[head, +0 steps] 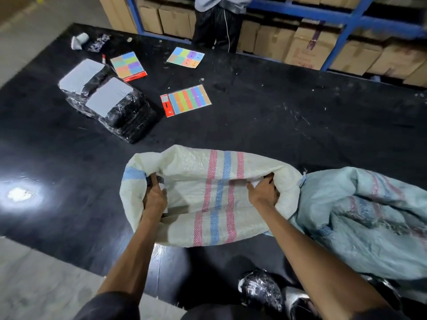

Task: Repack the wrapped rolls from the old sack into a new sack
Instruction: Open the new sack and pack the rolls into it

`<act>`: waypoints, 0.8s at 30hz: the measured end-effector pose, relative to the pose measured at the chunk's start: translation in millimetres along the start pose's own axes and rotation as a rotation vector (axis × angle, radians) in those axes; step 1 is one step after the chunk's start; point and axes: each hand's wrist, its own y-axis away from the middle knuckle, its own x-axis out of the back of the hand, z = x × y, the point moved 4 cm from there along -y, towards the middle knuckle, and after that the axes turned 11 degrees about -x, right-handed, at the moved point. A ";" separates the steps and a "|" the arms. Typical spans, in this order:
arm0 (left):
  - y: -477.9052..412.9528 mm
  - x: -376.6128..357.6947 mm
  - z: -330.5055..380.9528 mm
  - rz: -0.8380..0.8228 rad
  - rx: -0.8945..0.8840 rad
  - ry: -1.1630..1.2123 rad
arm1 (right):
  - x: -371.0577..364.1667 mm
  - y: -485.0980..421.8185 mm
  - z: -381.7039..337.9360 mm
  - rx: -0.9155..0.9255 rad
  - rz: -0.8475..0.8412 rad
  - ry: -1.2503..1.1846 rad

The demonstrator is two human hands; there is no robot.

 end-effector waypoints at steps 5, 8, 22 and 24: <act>4.9 10.2 25.7 -0.198 0.166 0.068 | 14.1 14.1 -8.9 0.010 -0.094 0.020; 15.5 23.4 45.9 -0.284 0.155 0.045 | 29.9 34.9 -7.8 0.154 -0.190 0.026; 270.8 -56.1 151.9 -0.633 -0.689 0.114 | 136.6 159.2 227.8 0.449 -0.339 0.059; 285.8 -83.0 148.4 -0.607 -0.685 -0.041 | 110.8 165.0 253.8 0.480 -0.301 0.355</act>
